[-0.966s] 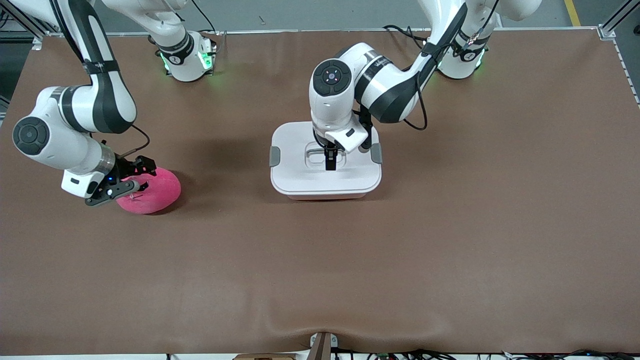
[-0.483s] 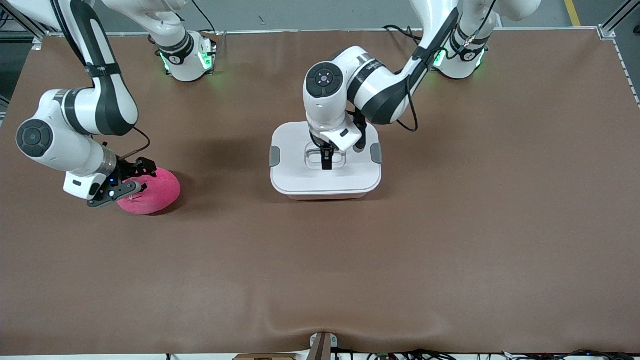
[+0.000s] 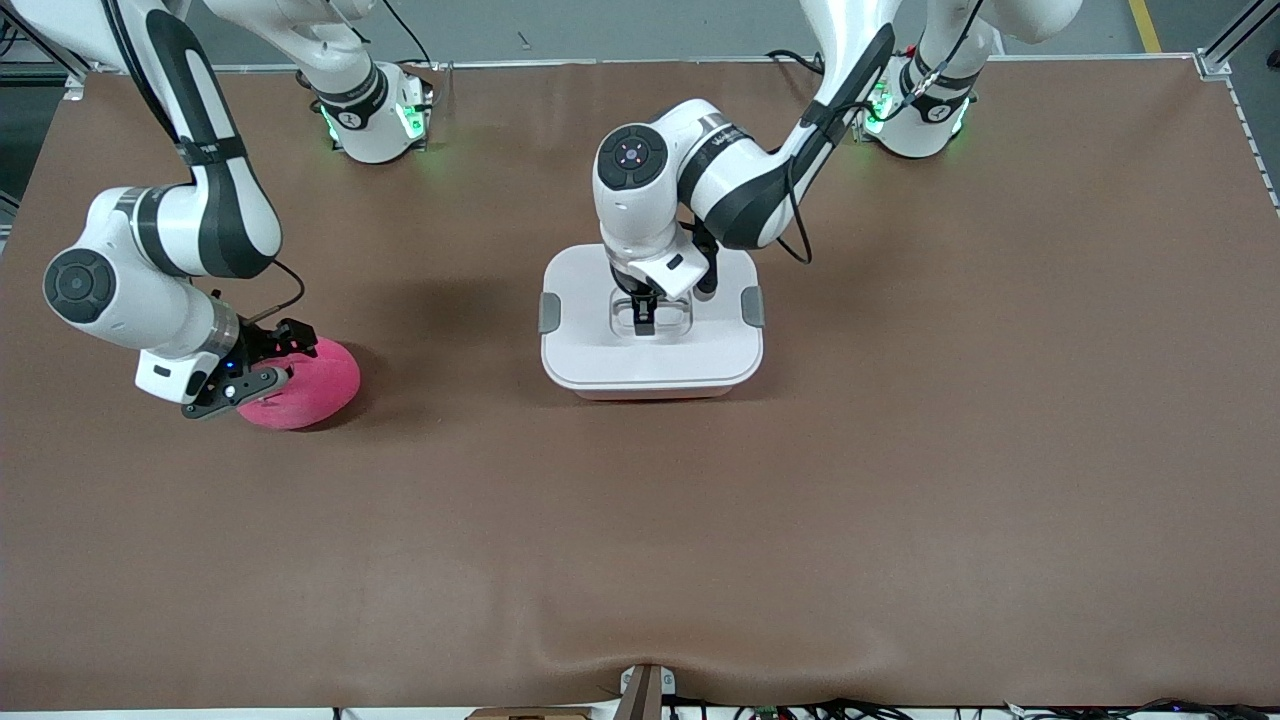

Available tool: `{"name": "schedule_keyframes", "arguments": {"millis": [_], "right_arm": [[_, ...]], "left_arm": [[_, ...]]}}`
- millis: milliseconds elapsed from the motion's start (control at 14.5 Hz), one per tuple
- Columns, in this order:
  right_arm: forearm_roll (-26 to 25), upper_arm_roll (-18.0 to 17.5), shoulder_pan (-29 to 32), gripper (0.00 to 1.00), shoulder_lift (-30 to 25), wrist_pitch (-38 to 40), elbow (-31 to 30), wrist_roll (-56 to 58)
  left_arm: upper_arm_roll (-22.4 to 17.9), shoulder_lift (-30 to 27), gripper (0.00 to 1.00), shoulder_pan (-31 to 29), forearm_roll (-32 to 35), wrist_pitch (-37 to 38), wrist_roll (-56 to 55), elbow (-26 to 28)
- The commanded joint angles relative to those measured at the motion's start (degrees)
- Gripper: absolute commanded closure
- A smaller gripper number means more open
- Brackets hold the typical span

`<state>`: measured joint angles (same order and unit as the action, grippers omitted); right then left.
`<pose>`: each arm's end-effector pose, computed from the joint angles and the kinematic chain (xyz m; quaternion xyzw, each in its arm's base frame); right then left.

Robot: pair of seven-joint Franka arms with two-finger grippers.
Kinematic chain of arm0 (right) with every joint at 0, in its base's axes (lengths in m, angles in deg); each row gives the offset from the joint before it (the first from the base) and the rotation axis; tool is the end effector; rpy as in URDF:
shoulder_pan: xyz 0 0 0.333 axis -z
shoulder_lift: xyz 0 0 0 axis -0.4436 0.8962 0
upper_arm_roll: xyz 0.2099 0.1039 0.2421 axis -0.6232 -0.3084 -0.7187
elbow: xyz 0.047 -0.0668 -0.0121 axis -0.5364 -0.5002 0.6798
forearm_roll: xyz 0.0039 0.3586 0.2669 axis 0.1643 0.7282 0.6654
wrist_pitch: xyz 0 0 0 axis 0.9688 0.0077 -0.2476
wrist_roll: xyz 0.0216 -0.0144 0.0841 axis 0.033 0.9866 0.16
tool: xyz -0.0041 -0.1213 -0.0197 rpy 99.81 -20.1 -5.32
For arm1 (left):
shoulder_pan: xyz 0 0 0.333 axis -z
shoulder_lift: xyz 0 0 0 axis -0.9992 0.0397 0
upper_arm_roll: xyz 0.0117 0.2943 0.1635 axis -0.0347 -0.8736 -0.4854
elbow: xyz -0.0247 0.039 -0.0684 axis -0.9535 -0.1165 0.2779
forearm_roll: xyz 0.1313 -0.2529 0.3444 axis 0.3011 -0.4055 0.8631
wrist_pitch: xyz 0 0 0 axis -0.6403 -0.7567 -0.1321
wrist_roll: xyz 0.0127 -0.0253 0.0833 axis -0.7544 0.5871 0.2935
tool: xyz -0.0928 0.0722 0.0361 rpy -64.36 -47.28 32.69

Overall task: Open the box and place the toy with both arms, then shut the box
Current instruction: 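Grasp the lid handle with the left gripper while the right gripper grasps the toy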

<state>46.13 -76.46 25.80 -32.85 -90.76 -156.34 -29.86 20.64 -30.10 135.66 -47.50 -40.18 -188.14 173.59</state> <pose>0.6048 -0.0091 0.2881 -0.9757 -0.2114 0.0562 0.0100 0.4884 -0.5754 0.3167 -0.7061 -0.7081 0.0008 0.0070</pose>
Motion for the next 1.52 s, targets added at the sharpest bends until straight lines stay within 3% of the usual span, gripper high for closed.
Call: {"name": "schedule_keyframes", "arguments": {"millis": [0, 138, 345, 414, 483, 552, 621, 759, 897, 1034, 1172, 1448], "right_arm": [[-1.14, 0.09, 0.44, 0.0, 0.48, -0.53, -0.44, 0.94], [-1.14, 0.1, 1.05, 0.0, 0.57, 0.0, -0.44, 2.87], [-1.14, 0.1, 1.14, 0.0, 0.49, 0.7, -0.44, 4.99], [-1.14, 0.1, 1.14, 0.0, 0.49, 0.79, -0.36, 5.42], [-1.14, 0.1, 1.14, 0.31, 0.49, 0.96, -0.27, 6.12], [-1.14, 0.1, 1.06, 0.55, 0.49, 1.4, -0.09, 6.31], [-1.14, 0.1, 1.06, 0.65, 0.49, 1.41, 0.08, 6.31], [-1.14, 0.1, 1.06, 0.68, 0.4, 1.41, 0.08, 6.31], [-1.14, 0.1, 1.06, 0.75, 0.4, 1.41, 0.17, 6.31], [-1.14, 0.1, 1.06, 0.85, 0.4, 1.41, 0.35, 6.31], [-1.14, 0.1, 1.06, 1.0, 0.4, 1.41, 0.7, 6.74], [-1.14, 0.18, 0.97, 1.0, 0.31, 1.58, 2.62, 13.4]], "left_arm": [[-0.26, -2.82, 0.2, -0.38, 1.24, 0.17, -0.83, 1.93], [-0.44, -4.67, 0.27, -0.91, 1.24, 0.35, -0.48, 3.85], [-0.35, -4.76, 0.5, -1.35, 1.33, -0.44, -0.65, 3.86], [-0.35, -4.59, 0.5, -1.26, 1.33, -0.44, -0.65, 3.86], [-0.26, -4.33, 0.49, -1.17, 1.33, -0.61, -0.65, 3.86], [-0.26, -4.15, 0.48, -0.91, 1.33, -0.88, -0.65, 3.95], [-0.26, -3.54, 0.48, -0.47, 1.33, -1.66, -0.65, 4.04], [-0.26, -3.27, 0.51, -0.38, 1.33, -1.85, -0.83, 4.04], [-0.26, -3.62, 0.77, -0.56, 1.33, -1.85, -0.83, 4.04], [-0.26, -3.62, 0.98, -0.56, 1.33, -1.85, -0.83, 4.13], [-0.26, -3.53, 1.0, -0.47, 1.33, -1.85, -0.83, 4.13], [-0.18, -3.62, 1.0, -0.65, 1.33, -1.85, -0.83, 3.86]]}}
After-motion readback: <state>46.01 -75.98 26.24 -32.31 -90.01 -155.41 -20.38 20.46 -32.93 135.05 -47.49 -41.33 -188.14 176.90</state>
